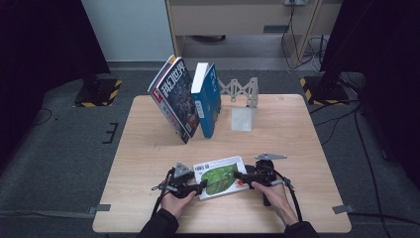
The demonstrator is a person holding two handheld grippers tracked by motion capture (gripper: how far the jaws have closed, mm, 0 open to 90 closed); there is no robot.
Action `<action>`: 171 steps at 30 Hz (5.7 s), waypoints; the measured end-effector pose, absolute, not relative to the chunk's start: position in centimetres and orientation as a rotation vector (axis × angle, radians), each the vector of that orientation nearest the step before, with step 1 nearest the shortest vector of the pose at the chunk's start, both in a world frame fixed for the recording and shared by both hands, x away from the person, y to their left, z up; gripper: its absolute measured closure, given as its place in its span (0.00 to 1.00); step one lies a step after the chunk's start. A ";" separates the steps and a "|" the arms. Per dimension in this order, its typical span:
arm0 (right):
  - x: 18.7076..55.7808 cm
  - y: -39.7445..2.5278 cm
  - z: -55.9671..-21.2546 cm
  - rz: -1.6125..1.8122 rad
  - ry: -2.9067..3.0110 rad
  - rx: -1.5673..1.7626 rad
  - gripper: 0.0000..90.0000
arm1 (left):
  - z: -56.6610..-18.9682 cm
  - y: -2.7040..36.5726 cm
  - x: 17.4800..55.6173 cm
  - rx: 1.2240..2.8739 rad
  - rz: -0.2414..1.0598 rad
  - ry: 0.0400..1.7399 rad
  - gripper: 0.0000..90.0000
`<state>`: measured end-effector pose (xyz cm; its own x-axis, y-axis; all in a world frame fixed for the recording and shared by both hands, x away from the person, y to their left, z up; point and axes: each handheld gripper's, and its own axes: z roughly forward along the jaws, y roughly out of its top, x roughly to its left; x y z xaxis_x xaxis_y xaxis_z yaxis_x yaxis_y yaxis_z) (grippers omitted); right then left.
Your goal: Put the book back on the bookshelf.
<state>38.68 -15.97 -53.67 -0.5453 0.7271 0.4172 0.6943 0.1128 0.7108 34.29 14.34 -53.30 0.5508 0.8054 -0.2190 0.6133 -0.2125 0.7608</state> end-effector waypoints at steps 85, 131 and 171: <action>38.1 -18.1 -53.4 1.617 2.229 1.705 0.37 | -53.6 13.9 34.8 1.925 0.205 1.103 0.28; 38.0 -17.9 -53.2 1.632 2.251 1.665 0.36 | -53.6 14.5 34.7 1.921 0.178 1.089 0.25; 37.3 -18.8 -51.3 1.982 2.084 1.633 0.42 | -53.7 14.8 34.6 1.877 0.137 1.094 0.20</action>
